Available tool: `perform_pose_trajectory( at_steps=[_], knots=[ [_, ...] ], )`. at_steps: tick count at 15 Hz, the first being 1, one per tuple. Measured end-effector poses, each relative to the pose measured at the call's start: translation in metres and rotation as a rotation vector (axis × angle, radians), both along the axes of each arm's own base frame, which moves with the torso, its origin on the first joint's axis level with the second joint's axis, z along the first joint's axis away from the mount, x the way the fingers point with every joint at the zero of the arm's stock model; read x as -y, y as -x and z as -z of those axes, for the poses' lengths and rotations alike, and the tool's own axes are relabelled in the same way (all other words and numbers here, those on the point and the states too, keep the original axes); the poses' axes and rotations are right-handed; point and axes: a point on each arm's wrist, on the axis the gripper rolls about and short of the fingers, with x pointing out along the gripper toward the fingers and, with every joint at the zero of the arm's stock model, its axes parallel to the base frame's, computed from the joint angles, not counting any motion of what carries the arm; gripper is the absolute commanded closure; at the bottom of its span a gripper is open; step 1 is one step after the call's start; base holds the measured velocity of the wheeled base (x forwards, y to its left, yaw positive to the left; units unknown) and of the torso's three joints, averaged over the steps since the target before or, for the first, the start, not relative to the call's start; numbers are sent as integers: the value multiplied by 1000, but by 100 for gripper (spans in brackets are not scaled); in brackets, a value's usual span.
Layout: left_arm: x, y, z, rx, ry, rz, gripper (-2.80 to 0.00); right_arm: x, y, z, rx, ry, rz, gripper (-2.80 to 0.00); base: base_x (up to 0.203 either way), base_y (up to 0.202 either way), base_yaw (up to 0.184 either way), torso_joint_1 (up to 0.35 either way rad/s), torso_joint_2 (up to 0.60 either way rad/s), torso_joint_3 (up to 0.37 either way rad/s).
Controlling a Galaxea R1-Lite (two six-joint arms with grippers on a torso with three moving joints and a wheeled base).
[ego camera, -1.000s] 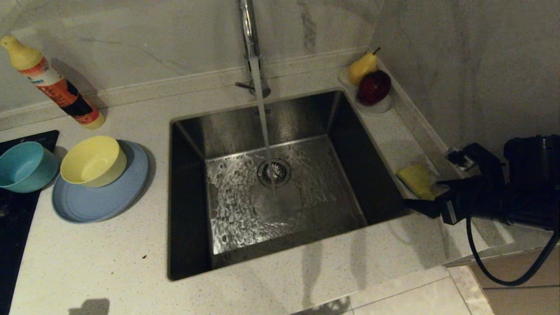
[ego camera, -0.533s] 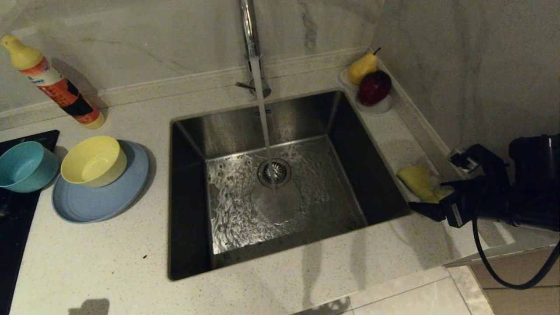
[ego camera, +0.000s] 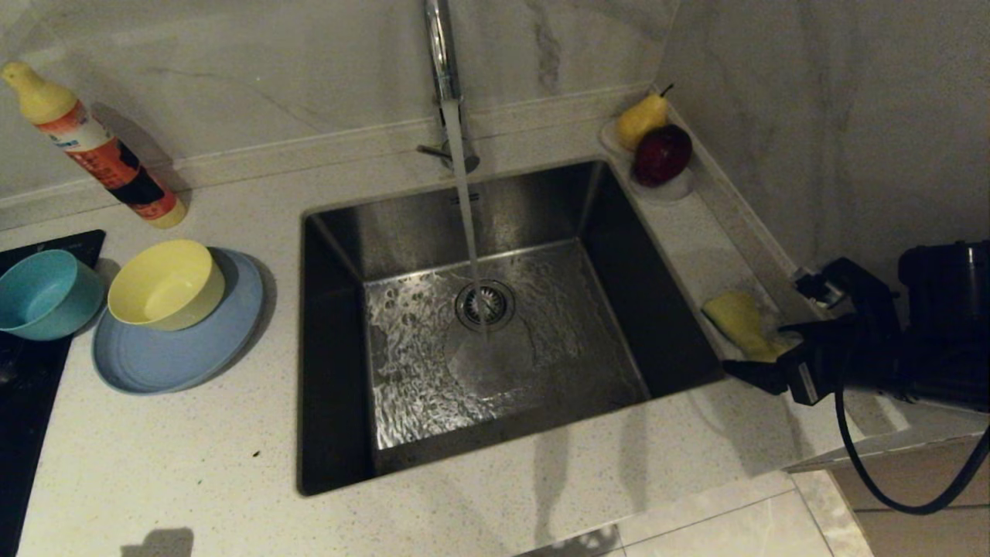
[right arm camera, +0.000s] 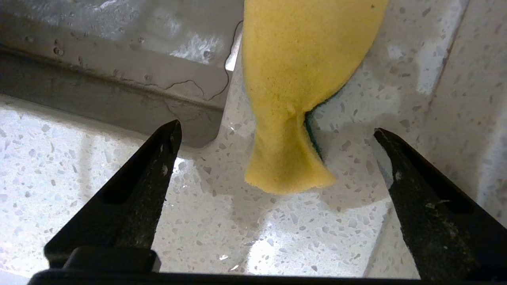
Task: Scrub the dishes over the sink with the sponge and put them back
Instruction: Pick up a bowl and the sponge
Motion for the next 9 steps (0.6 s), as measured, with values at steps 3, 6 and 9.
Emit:
perform_pose_trajectory(
  at_steps=[3,6,9],
  knots=[
    [0,0,0,0,0,0,0,0,-2,2,-6,-1,2,0,0,0,0,0,0,0],
    [0,0,0,0,0,-1,0,0,-4,2,-4,0,-1,0,0,0,0,0,0,0],
    [0,0,0,-1,0,0,0,0,-3,4,-13,-1,-3,0,0,0,0,0,0,0]
  ],
)
